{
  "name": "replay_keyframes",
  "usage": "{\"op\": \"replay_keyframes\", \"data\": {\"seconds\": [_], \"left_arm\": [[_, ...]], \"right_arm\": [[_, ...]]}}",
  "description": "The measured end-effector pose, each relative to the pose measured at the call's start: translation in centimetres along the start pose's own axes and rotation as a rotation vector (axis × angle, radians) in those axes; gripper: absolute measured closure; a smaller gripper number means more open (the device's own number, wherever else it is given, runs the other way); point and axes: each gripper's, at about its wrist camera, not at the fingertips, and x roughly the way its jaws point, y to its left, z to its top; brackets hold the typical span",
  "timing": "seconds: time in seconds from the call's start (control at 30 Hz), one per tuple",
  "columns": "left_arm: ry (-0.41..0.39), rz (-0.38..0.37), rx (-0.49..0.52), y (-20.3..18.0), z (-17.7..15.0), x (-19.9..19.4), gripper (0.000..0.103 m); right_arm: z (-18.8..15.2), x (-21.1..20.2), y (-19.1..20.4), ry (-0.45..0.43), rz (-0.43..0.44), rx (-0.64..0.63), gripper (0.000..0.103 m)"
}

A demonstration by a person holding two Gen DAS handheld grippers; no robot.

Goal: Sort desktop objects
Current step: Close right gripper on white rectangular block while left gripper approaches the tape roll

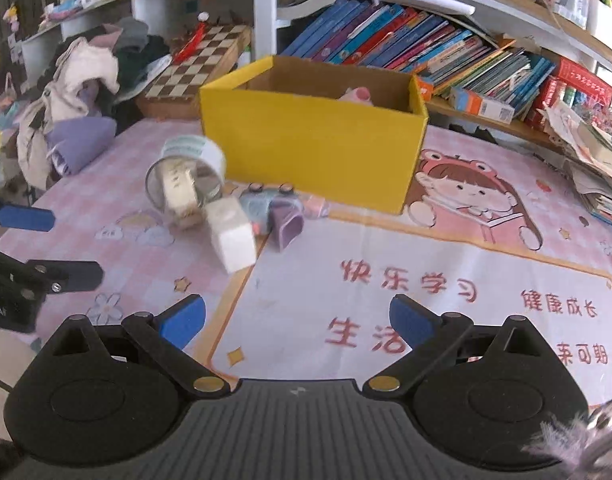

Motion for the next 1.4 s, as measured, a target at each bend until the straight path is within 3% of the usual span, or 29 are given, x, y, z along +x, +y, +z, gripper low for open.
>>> {"op": "replay_keyframes", "data": {"seconds": [0.37,0.8,1.0,1.17,1.23,1.4], "left_arm": [[0.000,-0.011,0.003,0.1,-0.1,0.4,0.011],[-0.046,0.027,0.017,0.3,0.9,0.4,0.011],[-0.050,0.054,0.004,0.6,1.2,0.5,0.011],[-0.040,0.075,-0.004,0.7,1.2,0.6,0.011],[-0.042,0.090,-0.004,0.8,1.2,0.5,0.011],[-0.041,0.128,-0.022,1.3,1.2,0.3,0.011]], "right_arm": [[0.2,0.5,1.2,0.018,0.015,-0.034,0.004],[1.9,1.4,1.2,-0.001,0.032,-0.071,0.006],[2.9,3.2,0.4,0.029,0.057,-0.049,0.007],[3.8,4.6,0.5,0.050,0.095,-0.058,0.018],[4.1,5.1,0.9,0.051,0.120,-0.081,0.029],[5.1,6.4,1.7,0.064,0.164,-0.117,0.042]]}}
